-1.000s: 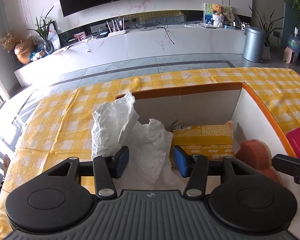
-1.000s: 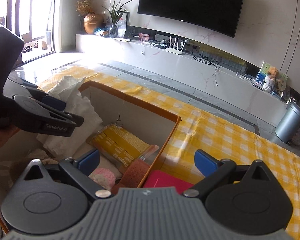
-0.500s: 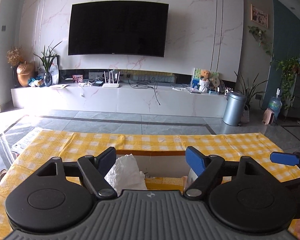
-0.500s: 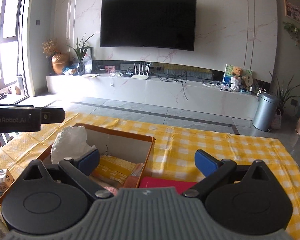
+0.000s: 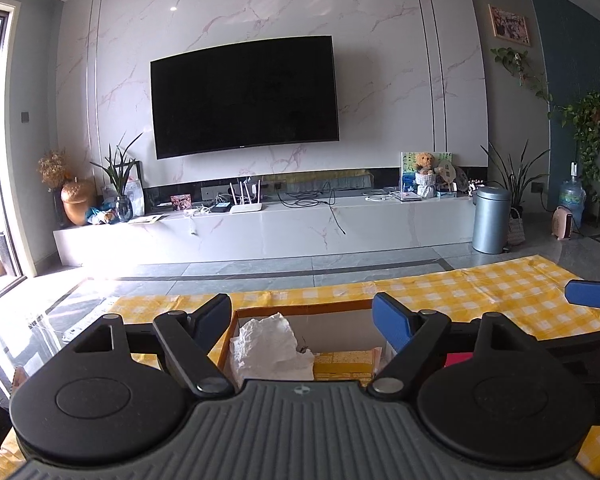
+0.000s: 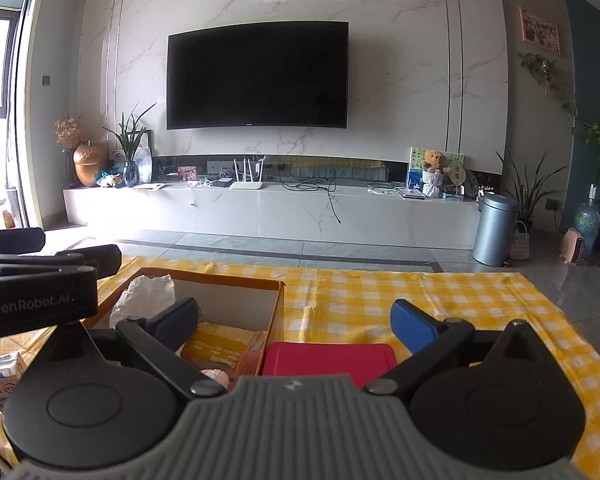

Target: Organize soft objects

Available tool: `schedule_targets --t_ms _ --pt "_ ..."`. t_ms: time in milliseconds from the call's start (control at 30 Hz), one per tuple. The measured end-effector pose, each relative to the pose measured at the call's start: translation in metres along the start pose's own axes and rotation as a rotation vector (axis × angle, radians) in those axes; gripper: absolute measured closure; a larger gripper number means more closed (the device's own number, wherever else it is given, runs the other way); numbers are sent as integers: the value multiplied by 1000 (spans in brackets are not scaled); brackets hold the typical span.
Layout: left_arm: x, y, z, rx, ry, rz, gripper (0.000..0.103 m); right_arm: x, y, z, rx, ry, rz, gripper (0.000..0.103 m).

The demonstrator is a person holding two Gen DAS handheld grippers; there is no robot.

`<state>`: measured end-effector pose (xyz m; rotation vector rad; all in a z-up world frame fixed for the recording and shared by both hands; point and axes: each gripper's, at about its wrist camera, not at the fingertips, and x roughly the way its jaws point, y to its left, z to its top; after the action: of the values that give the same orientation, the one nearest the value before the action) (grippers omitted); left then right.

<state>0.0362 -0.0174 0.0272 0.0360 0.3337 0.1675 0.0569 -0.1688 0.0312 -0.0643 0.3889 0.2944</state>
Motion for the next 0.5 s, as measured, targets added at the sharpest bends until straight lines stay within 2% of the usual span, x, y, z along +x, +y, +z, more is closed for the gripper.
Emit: schedule_targets --t_ms 500 --pt "-3 3 -13 -21 25 -28 9 2 -2 -5 -11 17 -12 3"
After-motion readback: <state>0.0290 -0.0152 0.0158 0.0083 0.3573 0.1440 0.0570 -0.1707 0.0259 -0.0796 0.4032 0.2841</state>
